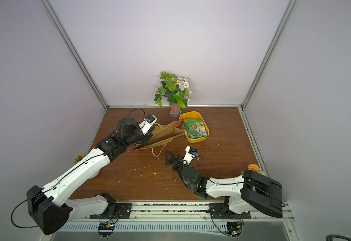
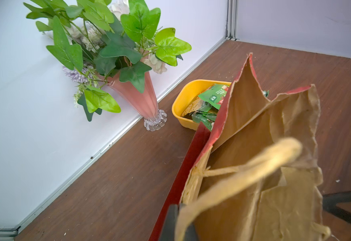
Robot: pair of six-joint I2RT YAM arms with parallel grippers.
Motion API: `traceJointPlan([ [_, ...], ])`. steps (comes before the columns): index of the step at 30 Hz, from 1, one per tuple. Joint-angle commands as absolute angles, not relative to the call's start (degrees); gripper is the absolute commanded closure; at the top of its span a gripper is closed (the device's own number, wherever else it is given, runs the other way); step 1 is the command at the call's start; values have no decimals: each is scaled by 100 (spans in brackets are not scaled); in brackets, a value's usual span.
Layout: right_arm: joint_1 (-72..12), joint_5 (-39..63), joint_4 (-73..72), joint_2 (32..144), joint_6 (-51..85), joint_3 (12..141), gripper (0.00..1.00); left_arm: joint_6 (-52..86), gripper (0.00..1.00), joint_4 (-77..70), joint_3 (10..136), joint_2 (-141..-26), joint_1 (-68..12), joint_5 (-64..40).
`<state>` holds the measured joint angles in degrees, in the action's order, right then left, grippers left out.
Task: Place the condiment packets inside the bag
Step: Pick up the paper bag from the center of the board.
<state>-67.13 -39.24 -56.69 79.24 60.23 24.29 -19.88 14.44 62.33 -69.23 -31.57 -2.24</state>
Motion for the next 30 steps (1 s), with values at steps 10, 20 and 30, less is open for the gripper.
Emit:
traceJointPlan([
  [10,-6697,-3598,-7461,8838,5880,3029,2,-1881,99,814,5714,-6785,-3195,-33],
  [20,-6513,-3827,-6607,9323,6967,3468,18,-1767,99,804,5598,-6661,-3191,-266],
  [30,-6222,-3840,-5658,9802,7202,4199,22,-1727,99,876,5546,-6539,-3193,-322],
])
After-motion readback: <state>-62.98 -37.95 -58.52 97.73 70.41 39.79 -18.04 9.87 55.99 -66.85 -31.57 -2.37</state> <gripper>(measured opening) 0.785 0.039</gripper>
